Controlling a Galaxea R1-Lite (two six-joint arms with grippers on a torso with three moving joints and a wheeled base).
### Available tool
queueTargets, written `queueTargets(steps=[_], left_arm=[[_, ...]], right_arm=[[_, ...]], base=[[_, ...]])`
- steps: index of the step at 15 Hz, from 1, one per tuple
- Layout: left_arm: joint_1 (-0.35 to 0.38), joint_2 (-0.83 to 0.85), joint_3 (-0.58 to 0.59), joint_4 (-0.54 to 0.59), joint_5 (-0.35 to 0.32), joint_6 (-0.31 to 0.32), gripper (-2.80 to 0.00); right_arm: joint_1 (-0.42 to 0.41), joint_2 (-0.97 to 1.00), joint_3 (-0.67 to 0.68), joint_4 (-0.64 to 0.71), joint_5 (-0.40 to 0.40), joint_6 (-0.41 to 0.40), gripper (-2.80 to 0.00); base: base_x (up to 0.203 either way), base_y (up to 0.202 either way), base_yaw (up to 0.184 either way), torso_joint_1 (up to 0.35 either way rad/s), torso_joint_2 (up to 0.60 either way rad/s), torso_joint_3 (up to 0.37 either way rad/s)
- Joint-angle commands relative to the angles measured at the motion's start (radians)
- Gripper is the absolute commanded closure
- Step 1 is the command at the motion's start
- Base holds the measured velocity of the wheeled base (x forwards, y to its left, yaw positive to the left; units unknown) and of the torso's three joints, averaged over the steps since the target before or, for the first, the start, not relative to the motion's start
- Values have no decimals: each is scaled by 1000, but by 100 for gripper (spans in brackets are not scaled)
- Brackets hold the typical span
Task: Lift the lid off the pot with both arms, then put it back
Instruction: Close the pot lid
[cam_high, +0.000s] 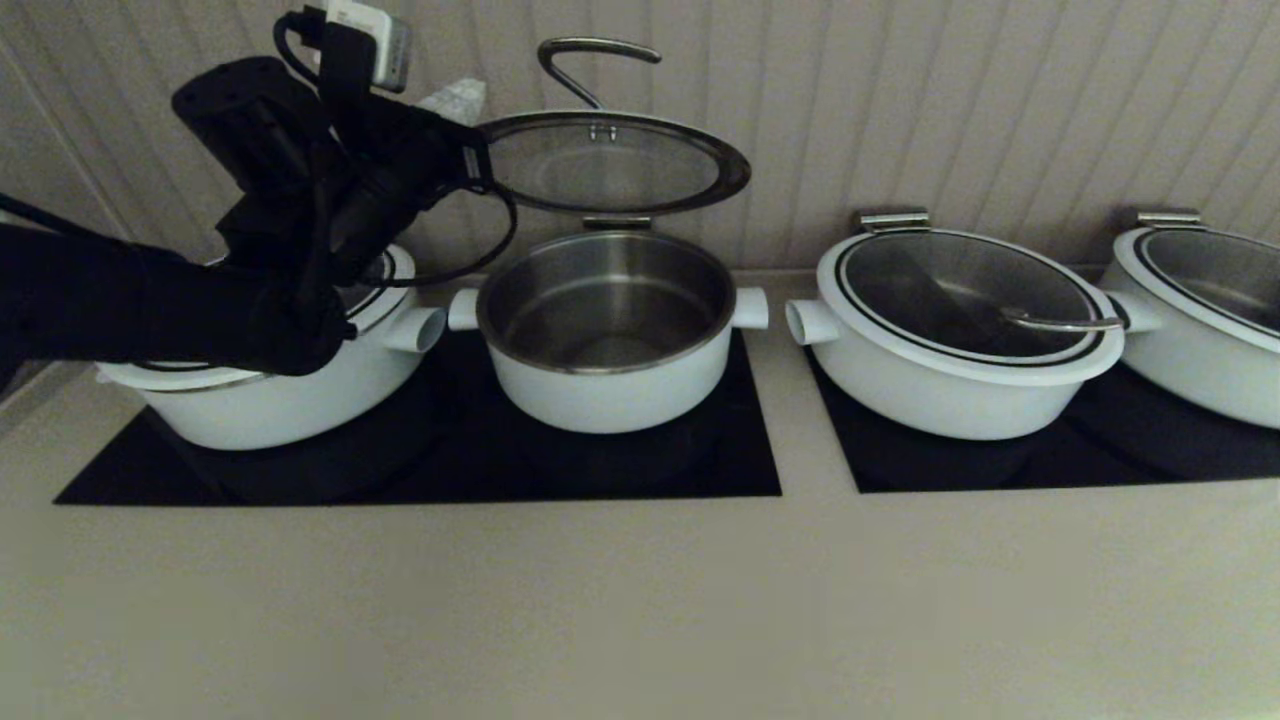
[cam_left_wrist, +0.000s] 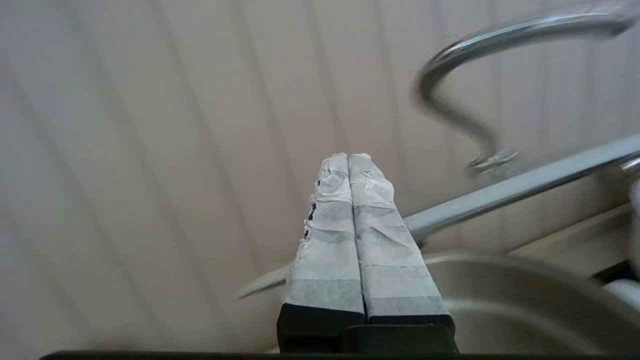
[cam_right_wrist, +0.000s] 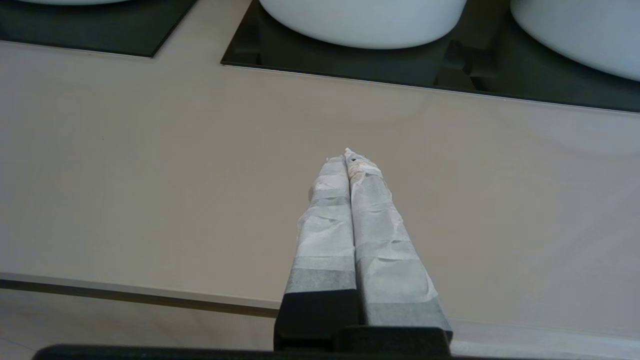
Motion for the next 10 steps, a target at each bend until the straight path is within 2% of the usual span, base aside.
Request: queueTargets(steps=[1,4,6,9,10], left_arm=[[30,-50,53,-2,-3,4,0],[70,-121,112,12,-11,7,0],[101,-160,100,106,-42,11,0],[133,-176,10,228,-182,21,0],[137,-172,-28,287,-243,51,0]], right_arm=[[0,2,0,0,0,-1,0],[0,2,0,0,0,-1,0],[0,2,0,0,0,-1,0],[0,2,0,0,0,-1,0],[0,1,0,0,0,-1,0]], base=[[0,0,0,0,0,0],[0,0,0,0,0,0],[0,0,0,0,0,0],[0,0,0,0,0,0],[0,0,0,0,0,0]])
